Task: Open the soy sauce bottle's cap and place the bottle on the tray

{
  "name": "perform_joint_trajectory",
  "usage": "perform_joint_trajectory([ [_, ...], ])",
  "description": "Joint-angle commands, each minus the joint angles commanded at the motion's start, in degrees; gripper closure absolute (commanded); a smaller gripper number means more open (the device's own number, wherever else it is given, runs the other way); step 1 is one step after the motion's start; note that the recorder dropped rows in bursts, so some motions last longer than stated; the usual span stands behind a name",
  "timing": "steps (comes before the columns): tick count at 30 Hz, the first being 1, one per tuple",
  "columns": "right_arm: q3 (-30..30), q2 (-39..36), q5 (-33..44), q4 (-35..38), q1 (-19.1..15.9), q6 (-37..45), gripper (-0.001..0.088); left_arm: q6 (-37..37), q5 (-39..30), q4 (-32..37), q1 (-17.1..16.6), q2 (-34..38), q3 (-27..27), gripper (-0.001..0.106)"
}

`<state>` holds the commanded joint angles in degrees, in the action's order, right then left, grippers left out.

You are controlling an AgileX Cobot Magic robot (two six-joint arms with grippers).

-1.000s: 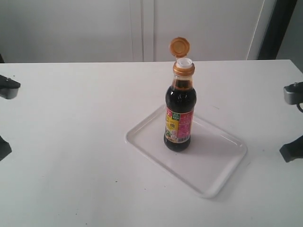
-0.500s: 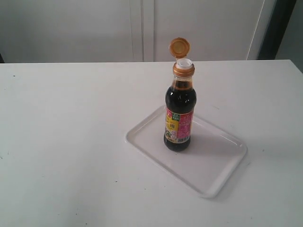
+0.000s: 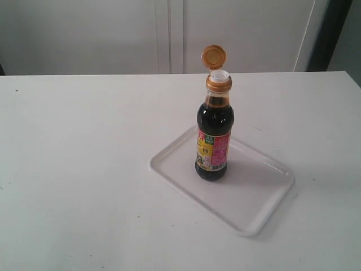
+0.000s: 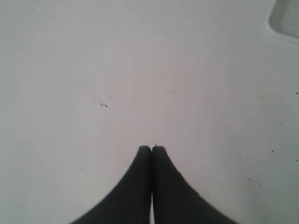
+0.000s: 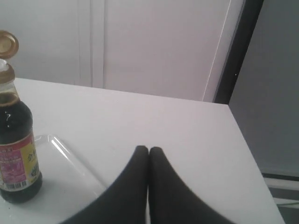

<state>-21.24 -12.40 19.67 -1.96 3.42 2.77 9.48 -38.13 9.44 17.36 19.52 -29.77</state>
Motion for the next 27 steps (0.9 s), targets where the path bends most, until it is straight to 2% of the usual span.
perform_joint_trajectory([
  [6,0.0,1.1,0.4,0.0,0.0,-0.5,0.0868,2.2,0.4,-0.6,0.0,-5.5,0.0,0.105],
  [23,0.0,1.1,0.4,0.0,0.0,-0.5,0.0868,2.1,0.6,0.2,0.0,-5.8,0.0,0.105],
  [27,0.0,1.1,0.4,0.0,0.0,-0.5,0.0868,-4.4,2.1,-4.6,0.0,-6.7,1.1,0.105],
])
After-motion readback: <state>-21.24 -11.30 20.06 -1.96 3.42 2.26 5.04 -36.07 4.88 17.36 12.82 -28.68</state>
